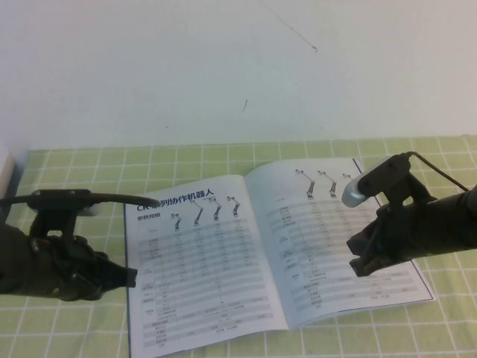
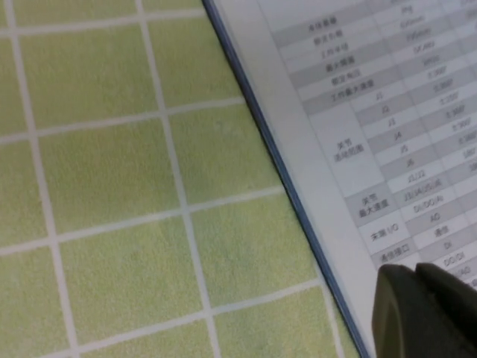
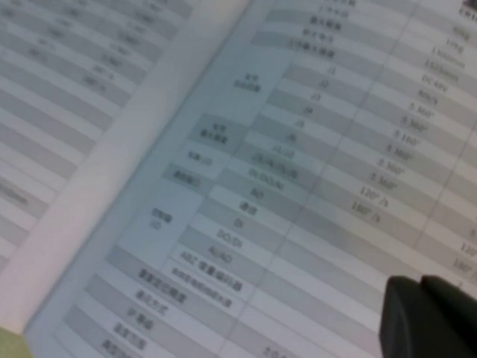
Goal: Close book
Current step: 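Close the open booklet and leave it lying on the table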
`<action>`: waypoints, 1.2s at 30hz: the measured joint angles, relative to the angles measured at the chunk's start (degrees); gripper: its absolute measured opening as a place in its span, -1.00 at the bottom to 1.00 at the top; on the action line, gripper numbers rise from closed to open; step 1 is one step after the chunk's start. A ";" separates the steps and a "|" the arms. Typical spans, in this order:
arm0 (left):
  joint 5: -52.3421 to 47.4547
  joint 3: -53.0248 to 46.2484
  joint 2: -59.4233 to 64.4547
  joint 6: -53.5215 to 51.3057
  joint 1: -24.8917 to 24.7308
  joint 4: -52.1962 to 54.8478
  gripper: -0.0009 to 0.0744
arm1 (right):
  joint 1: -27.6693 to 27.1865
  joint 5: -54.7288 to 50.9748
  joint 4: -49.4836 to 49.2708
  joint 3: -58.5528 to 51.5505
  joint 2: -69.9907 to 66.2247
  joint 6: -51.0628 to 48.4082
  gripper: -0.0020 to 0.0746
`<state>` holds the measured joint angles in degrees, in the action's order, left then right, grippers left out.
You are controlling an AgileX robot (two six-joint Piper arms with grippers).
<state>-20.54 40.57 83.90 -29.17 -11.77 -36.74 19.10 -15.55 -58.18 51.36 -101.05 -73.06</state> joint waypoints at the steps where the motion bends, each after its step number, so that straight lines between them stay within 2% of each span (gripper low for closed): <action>1: 0.15 0.00 1.10 0.10 -0.27 0.30 -0.99 | 0.12 0.51 0.77 0.02 -1.06 -0.03 -0.95; 6: -0.07 1.30 5.18 1.87 -0.73 2.35 -0.99 | 0.12 0.96 3.39 0.13 -3.95 -0.25 -0.95; 9: -3.71 4.17 8.02 5.39 -0.73 5.36 -0.99 | 0.12 1.10 3.83 0.13 -4.57 -0.25 -0.95; 14: -9.51 10.45 13.25 17.12 -0.73 16.74 -0.99 | 0.12 1.20 3.95 0.13 -4.48 -0.31 -0.95; 18: -11.92 14.34 17.01 21.98 -0.73 23.13 -0.99 | 0.12 1.20 3.95 0.13 -4.83 -0.31 -0.95; 25: -13.07 18.19 20.32 23.76 -0.73 23.43 -0.99 | 0.12 0.89 3.95 0.13 -7.51 -0.31 -0.95; 36: -13.48 18.96 21.74 23.89 -0.73 23.58 -0.99 | -0.32 -1.65 3.95 1.07 -9.50 -0.31 -0.95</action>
<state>-34.02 59.53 105.64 -5.29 -12.50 -13.16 18.78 -17.20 -54.22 52.44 -110.56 -73.37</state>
